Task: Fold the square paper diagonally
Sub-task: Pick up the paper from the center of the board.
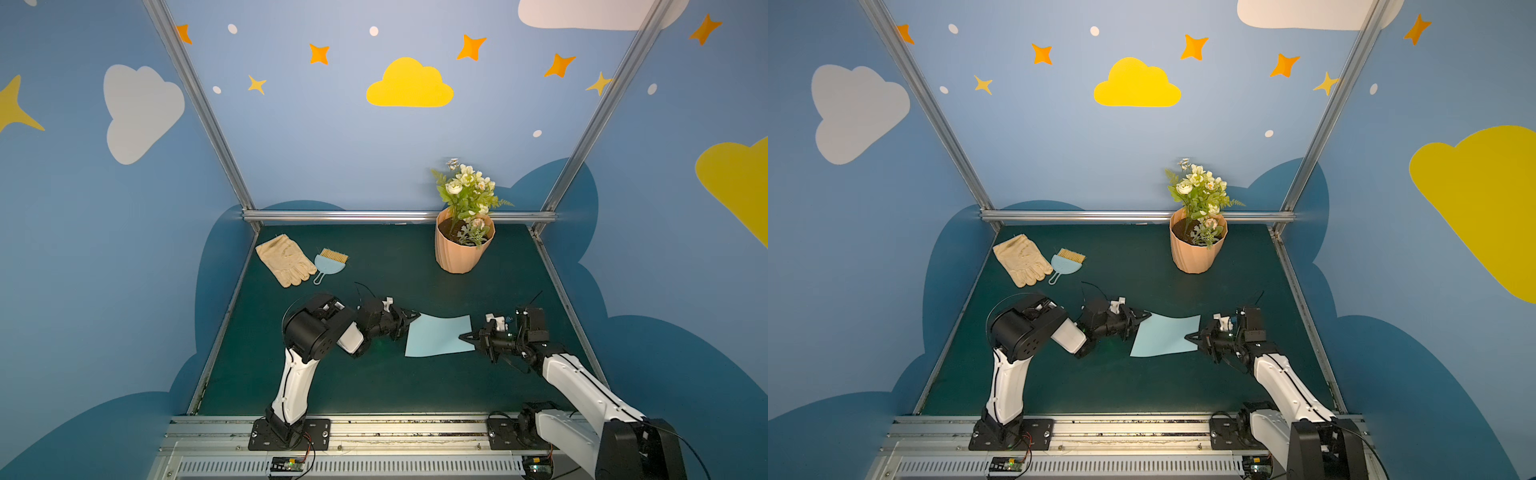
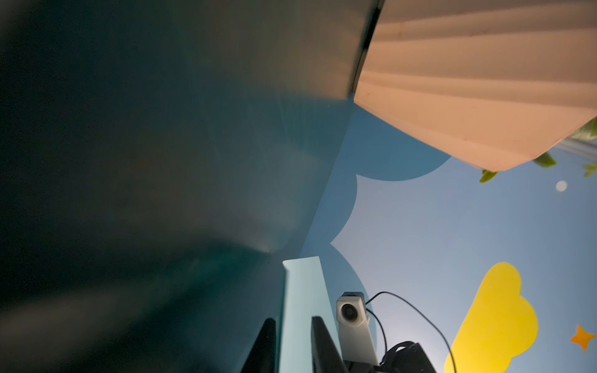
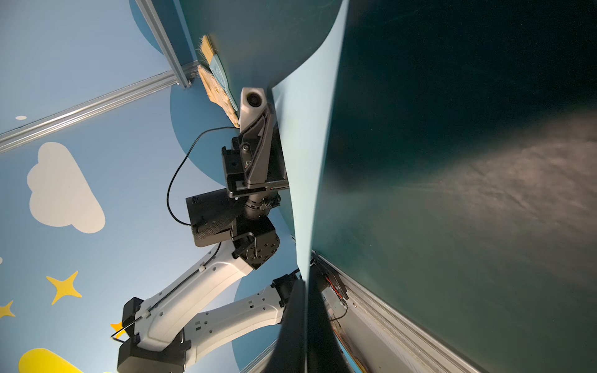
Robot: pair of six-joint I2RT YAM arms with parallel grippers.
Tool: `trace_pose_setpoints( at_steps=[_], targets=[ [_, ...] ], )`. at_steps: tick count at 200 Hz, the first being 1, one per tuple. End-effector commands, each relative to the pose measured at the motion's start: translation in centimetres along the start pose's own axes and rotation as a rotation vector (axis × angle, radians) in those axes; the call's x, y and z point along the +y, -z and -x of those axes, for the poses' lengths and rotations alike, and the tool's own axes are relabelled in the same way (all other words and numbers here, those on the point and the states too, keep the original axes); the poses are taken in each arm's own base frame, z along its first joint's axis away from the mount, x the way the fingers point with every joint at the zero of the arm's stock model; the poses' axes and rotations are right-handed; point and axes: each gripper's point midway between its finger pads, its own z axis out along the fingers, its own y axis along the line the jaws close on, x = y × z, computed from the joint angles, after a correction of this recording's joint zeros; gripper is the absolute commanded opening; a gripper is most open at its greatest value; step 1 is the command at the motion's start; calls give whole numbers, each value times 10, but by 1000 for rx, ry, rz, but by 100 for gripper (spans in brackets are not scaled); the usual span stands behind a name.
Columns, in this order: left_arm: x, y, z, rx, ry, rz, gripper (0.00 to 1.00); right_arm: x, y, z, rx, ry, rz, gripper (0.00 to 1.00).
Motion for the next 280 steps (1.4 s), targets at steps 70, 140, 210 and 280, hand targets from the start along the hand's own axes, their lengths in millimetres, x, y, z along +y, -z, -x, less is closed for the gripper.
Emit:
trace_pose_setpoints(
  at_steps=[70,140,210,280],
  targets=[
    [-66,41,-2,-43,-630,168,3,18,3,-1,76,465,-60,42],
    [-185,102,-84,49,-1376,142,3,110,18,11,-231,1208,-59,65],
    [-283,183,-121,-93,-1584,43,3,176,52,-29,-747,2101,159,92],
    [-404,236,-156,-140,-1453,-68,3,259,68,-91,-1073,2697,260,95]
  ],
)
